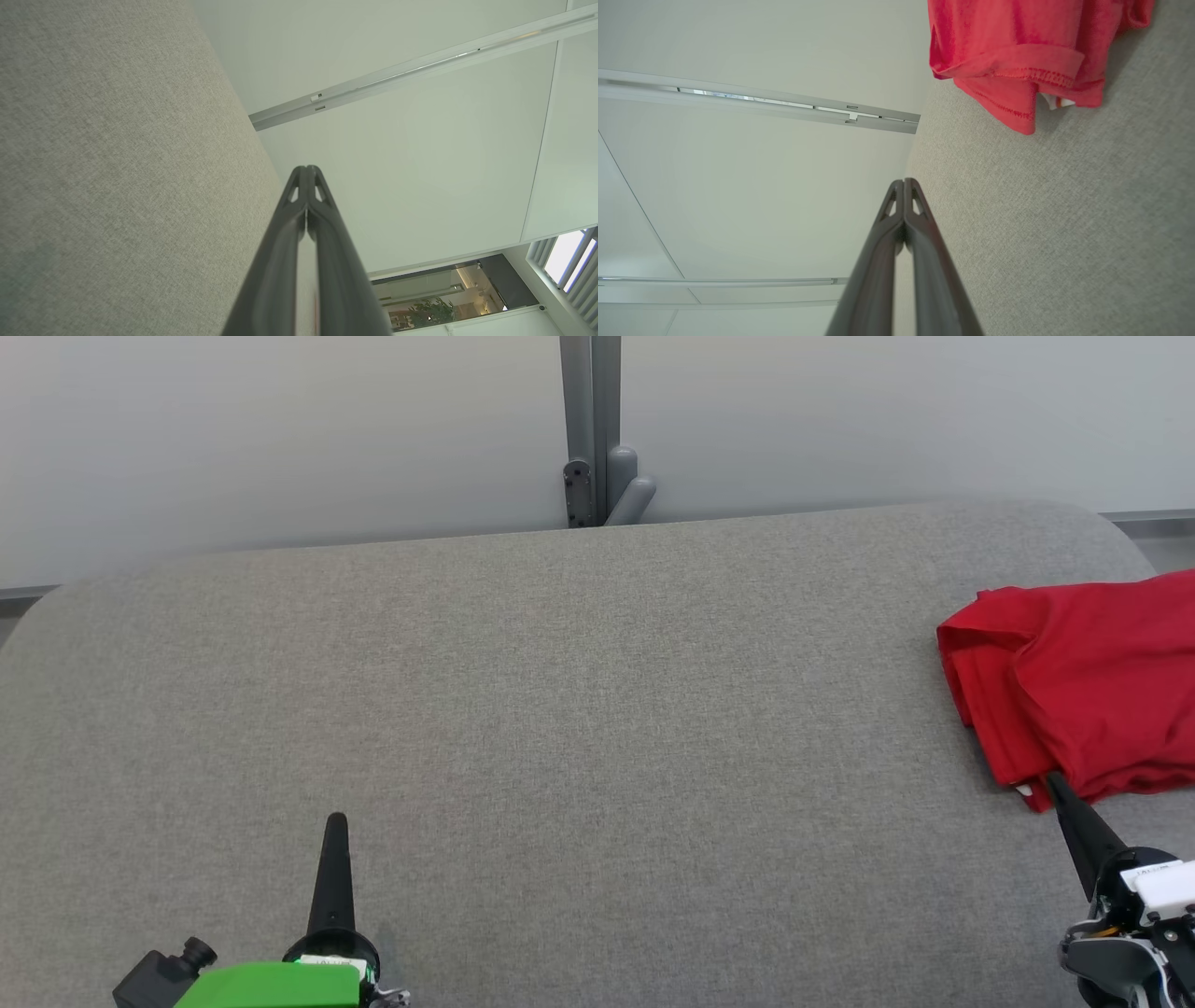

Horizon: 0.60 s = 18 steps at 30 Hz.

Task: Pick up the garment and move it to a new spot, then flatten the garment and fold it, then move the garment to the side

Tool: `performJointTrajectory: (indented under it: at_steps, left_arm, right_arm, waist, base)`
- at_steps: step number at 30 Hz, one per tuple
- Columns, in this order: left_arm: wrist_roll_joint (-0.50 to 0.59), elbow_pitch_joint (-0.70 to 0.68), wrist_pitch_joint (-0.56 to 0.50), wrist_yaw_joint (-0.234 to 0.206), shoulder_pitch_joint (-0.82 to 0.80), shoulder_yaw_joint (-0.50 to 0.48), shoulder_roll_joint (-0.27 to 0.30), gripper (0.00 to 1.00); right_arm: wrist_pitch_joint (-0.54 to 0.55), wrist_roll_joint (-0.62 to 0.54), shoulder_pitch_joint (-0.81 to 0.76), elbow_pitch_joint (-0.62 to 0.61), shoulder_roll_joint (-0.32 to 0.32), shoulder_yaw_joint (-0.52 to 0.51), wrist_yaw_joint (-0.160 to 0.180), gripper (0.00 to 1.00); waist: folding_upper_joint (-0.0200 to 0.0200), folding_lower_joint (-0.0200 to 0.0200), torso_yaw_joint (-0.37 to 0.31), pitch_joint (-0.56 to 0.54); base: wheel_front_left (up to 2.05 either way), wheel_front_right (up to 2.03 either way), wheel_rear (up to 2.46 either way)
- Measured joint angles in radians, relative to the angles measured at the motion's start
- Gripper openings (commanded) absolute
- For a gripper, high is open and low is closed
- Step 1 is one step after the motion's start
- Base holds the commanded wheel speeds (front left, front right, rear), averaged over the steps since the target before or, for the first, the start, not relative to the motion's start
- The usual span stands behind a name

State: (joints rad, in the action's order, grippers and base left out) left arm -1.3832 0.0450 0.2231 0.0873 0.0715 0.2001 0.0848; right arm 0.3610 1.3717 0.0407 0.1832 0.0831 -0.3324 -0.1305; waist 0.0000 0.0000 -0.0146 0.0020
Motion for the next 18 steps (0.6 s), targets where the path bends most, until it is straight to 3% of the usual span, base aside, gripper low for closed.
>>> performJointTrajectory:
  at_steps: [18]
  left_arm:
    - [-0.123,0.000,0.011,0.024,0.000,0.003,-0.019,0.00]
  right_arm:
    - [0.055,0.130,0.013,0.024,-0.009,-0.045,0.000,0.00]
  waist:
    - [0.0000,0.0000,0.008,0.001]
  base:
    - [0.00,0.00,0.00]
